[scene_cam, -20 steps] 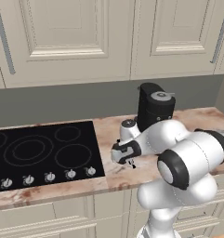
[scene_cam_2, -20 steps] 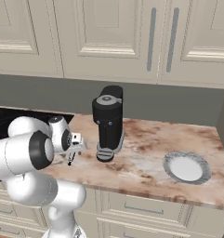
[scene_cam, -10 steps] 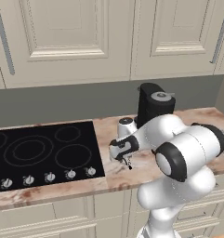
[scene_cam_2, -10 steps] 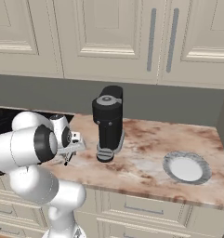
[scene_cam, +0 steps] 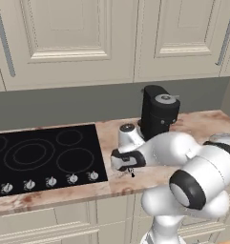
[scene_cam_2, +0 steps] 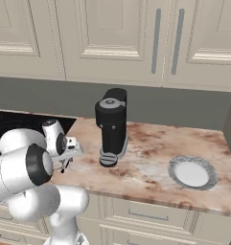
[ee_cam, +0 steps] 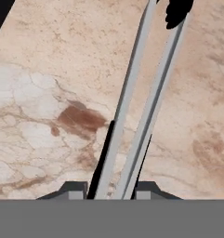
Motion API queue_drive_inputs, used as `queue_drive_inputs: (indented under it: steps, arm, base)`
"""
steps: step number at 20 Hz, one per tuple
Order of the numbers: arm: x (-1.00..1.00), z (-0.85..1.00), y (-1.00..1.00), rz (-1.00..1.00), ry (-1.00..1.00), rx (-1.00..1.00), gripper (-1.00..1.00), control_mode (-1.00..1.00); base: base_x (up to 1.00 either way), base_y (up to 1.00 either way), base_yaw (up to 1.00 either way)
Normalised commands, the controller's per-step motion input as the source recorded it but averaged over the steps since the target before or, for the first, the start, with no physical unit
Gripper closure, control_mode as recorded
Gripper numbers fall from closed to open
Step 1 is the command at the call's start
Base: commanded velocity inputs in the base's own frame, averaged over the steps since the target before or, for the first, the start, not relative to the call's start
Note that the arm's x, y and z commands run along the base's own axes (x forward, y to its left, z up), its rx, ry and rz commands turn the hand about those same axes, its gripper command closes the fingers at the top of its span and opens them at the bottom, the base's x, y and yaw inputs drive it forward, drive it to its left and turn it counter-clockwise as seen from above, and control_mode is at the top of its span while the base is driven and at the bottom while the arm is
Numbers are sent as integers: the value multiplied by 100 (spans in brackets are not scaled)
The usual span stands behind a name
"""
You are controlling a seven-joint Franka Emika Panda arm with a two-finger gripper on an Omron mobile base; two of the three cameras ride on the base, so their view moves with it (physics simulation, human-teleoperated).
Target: Pick up the tongs from the counter and place them near the plate next to the oven.
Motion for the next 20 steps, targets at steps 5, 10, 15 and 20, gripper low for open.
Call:
queue_drive_inputs:
  steps: [5,10,15,20]
  arm:
    - [-100,14,-13,0,-34,0,100,-100]
    - [-81,40,-52,-1,-20,5,100,-100]
    - [-34,71,-66,-10,-2,9,100,-100]
    - [-19,60,-74,-7,1,10,100,-100]
  base:
    - [0,0,0]
    - [0,0,0]
    - [0,0,0]
    - [0,0,0]
